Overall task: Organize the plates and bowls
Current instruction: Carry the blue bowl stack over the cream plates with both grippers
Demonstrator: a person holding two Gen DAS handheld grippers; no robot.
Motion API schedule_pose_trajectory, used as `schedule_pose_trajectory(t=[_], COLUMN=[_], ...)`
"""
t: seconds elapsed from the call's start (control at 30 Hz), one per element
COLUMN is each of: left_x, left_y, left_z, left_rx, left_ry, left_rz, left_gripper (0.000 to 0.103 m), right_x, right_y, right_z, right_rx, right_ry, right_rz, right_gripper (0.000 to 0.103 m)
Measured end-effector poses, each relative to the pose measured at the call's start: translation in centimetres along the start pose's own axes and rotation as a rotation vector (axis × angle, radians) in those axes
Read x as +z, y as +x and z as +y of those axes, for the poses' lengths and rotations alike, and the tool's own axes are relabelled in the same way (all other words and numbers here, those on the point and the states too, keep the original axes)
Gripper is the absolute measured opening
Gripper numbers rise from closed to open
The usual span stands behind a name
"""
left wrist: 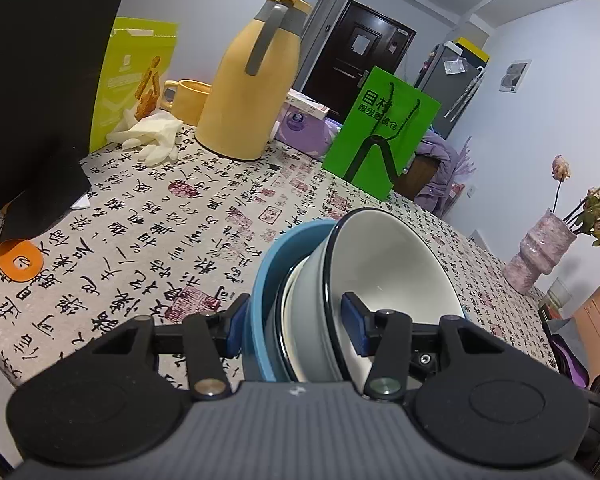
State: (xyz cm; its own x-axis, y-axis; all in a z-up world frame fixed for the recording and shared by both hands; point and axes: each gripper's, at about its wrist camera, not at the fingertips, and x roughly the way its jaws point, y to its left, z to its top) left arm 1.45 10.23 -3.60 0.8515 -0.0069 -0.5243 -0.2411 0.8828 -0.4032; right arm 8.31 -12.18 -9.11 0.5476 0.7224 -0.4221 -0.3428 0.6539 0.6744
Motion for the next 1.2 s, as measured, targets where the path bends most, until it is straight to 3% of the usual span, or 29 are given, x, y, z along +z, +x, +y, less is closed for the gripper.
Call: schedule_pose_trajectory(t=[1.2], left_x=[-1.6], left_y=[0.2], left_z=[-4.8], left_rx=[-0.033], left_ry=[0.050], left_rz=[-0.001], left_gripper=[0.049], right_x=[0.9], right_y=[-4.0], right_z=[-2.9], right_rx=[-0.003], right_ry=[0.036], right_rz=[-0.059], right_gripper=[0.040])
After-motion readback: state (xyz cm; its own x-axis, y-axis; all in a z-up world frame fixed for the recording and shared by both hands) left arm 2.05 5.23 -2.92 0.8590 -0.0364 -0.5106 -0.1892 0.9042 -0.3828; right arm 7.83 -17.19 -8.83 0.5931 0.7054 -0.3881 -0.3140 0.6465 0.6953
